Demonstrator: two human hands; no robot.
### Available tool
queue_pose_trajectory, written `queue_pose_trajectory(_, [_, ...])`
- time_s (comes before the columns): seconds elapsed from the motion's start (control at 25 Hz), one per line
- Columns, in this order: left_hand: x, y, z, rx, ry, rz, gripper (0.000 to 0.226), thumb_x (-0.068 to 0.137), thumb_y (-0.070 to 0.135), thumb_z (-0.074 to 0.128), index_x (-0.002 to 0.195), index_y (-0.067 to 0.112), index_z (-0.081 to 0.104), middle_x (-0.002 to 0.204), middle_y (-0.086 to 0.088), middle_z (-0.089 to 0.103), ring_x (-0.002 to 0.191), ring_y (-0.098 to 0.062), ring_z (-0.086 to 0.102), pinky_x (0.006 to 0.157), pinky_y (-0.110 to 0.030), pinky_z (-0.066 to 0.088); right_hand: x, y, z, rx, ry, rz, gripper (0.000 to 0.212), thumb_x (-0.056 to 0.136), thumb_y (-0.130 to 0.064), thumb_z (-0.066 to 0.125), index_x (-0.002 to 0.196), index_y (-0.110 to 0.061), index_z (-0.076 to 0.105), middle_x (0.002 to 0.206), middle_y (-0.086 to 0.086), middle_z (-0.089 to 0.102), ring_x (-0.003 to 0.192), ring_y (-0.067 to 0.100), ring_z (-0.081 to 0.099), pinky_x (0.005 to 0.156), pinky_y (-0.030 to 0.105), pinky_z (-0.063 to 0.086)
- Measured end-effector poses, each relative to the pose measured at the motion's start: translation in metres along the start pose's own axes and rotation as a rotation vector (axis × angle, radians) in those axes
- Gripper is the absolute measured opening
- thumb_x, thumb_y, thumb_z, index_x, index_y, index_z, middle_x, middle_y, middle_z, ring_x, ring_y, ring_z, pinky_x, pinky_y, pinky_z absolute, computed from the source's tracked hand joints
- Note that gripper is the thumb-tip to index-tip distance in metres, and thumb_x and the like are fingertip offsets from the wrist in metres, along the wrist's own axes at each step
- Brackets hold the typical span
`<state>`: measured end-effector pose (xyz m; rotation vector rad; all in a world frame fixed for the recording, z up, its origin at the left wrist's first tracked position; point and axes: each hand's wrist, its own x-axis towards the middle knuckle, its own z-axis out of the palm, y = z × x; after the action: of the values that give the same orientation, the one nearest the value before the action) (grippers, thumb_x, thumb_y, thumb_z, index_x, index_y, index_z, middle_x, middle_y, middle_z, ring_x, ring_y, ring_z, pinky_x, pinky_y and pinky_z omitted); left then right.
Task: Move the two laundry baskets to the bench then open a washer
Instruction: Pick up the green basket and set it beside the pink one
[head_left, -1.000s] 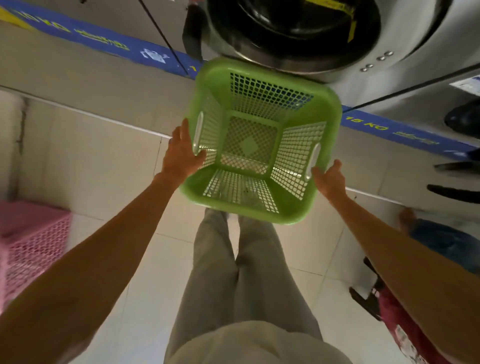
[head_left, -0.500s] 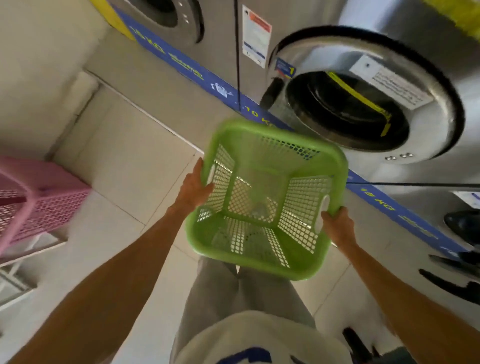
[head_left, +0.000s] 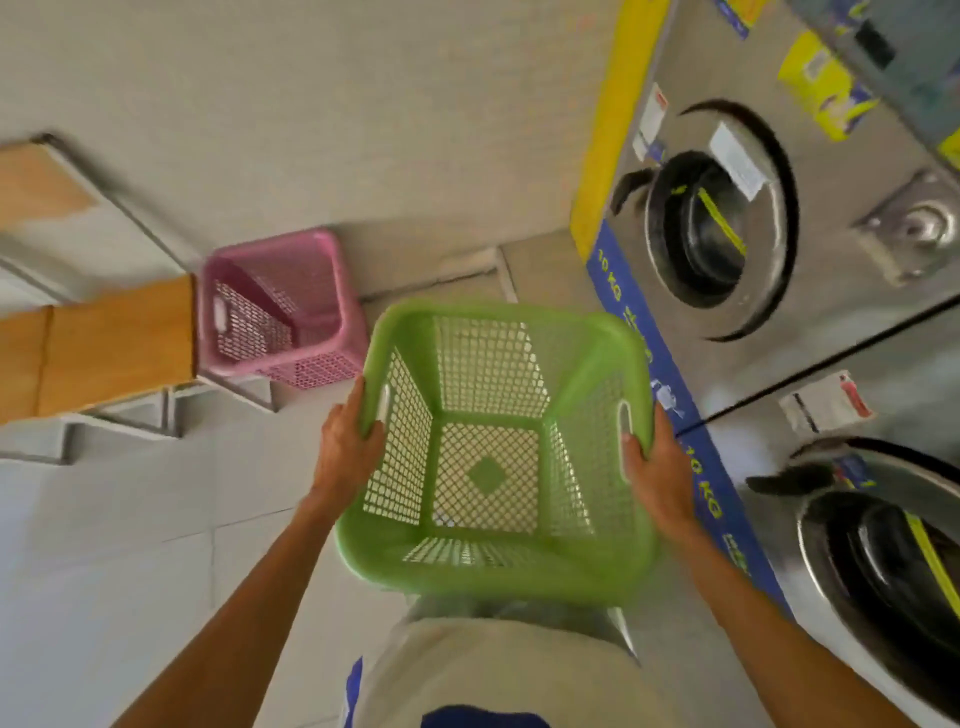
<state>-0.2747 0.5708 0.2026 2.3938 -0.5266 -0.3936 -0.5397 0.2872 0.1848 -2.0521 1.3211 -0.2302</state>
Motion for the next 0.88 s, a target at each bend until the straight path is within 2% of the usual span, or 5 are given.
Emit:
queue_pose_trajectory(0.24, [0.069, -0.027, -0.068, -0.195, 0.201, -0.019, 0.068, 0.090, 0.000, 0.056, 0.151, 0.018, 0.032, 0.075, -0.003, 0.058, 0.049, -0.025, 0.062, 0.035, -0.032, 0.053, 0.079, -0.134, 0.034, -0.007, -0.006, -0.261, 0.070, 0.092, -0.043, 0.047, 0.150, -0.003, 0.039, 0.138, 0.023, 0.058, 0.118, 0.043, 0.061, 0.091, 0.041, 0.048])
queue_pose_trajectory(0.36, [0.115, -0.031, -0.078, -0.173, 0.226, 0.041, 0.062, 0.091, -0.001, 0.056, 0.148, 0.014, 0.037, 0.075, -0.001, 0.059, 0.047, -0.022, 0.062, 0.037, -0.024, 0.052, 0.118, -0.166, 0.048, 0.033, 0.023, -0.297, 0.051, 0.096, -0.036, 0.056, 0.139, -0.011, 0.048, 0.118, 0.020, 0.069, 0.098, 0.041, 0.067, 0.071, 0.033, 0.043])
queue_pose_trajectory(0.6, [0.242, -0.036, -0.076, -0.131, 0.140, -0.056, 0.072, 0.090, 0.009, 0.062, 0.154, 0.014, 0.029, 0.096, -0.017, 0.061, 0.075, -0.034, 0.066, 0.059, -0.047, 0.060, 0.238, -0.217, 0.091, 0.062, -0.033, -0.252, 0.038, 0.093, -0.025, 0.062, 0.129, -0.022, 0.051, 0.082, -0.006, 0.058, 0.055, -0.009, 0.046, 0.044, 0.004, 0.030])
queue_pose_trajectory(0.76, [0.328, -0.040, -0.063, -0.099, 0.042, -0.141, 0.079, 0.086, 0.007, 0.070, 0.153, 0.009, 0.028, 0.093, -0.011, 0.067, 0.065, -0.017, 0.068, 0.050, -0.021, 0.057, 0.326, -0.239, 0.137, -0.007, -0.121, -0.156, 0.035, 0.092, -0.025, 0.064, 0.124, -0.015, 0.056, 0.076, -0.005, 0.062, 0.056, 0.012, 0.055, 0.046, 0.017, 0.045])
queue_pose_trajectory(0.88, [0.386, -0.053, -0.047, -0.111, -0.108, -0.271, 0.081, 0.087, 0.002, 0.063, 0.156, 0.015, 0.022, 0.096, -0.008, 0.067, 0.068, -0.018, 0.070, 0.051, -0.026, 0.058, 0.383, -0.238, 0.177, -0.118, -0.231, -0.049, 0.032, 0.098, -0.026, 0.057, 0.123, -0.007, 0.058, 0.073, 0.000, 0.065, 0.049, 0.013, 0.052, 0.036, 0.015, 0.036])
